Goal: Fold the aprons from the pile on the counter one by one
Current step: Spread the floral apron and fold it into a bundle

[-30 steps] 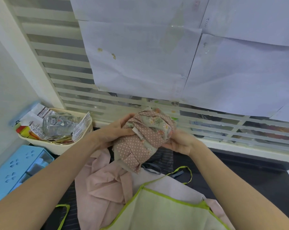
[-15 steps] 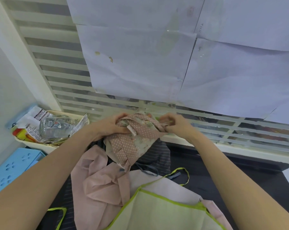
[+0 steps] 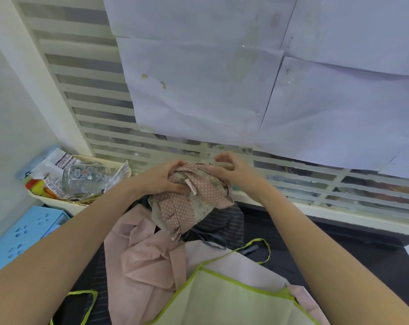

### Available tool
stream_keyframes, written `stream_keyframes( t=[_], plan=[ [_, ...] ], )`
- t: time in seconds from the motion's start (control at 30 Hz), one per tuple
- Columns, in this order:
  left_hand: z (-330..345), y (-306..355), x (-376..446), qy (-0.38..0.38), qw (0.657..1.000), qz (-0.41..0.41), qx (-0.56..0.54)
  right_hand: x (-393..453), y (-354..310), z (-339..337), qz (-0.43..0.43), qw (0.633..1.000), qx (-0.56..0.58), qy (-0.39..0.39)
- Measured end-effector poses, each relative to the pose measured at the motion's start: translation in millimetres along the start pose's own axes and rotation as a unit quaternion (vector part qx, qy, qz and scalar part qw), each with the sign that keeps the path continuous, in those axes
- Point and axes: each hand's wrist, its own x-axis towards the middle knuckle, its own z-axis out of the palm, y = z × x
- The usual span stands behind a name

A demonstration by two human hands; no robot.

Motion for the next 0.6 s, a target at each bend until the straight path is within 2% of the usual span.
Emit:
stream_keyframes(
  t=[0.07, 0.1, 0.17, 0.23, 0.3, 0.33, 0.4, 0.5, 0.6],
  plan=[
    [-2, 7, 1, -0.005, 1.000, -0.007, 0.010, -2, 1, 6, 0.016, 0.996, -0.020, -0.090],
    [-2, 11, 1, -0.012, 1.000, -0.007, 0.004, -3, 3, 9, 0.005, 0.993, -0.040, -0.107],
    [1, 18, -2, -0.038, 0.998, -0.024, -0.034, -3, 7, 9, 0.007, 0.997, -0.007, -0.082],
    [-1, 23, -6, -0.068, 0.989, -0.044, -0.121, -6, 11, 4, 0.060, 0.992, 0.095, -0.060],
    [-10, 22, -10, -0.052, 0.969, -0.044, -0.236, -11, 24, -6, 0.105, 0.966, 0.228, -0.067],
    [-15, 18, -9, -0.019, 0.963, -0.035, -0.266, -13, 31, -13, 0.109, 0.948, 0.290, -0.074],
    [-17, 8, -4, 0.018, 0.969, -0.034, -0.244, -17, 41, -21, 0.093, 0.912, 0.385, -0.106],
    [11, 7, 2, -0.088, 0.977, -0.043, -0.192, -21, 43, -20, 0.070, 0.877, 0.458, -0.130],
    [30, 15, 4, -0.100, 0.955, -0.044, -0.275, -26, 41, -16, 0.078, 0.849, 0.512, -0.105]
  ],
)
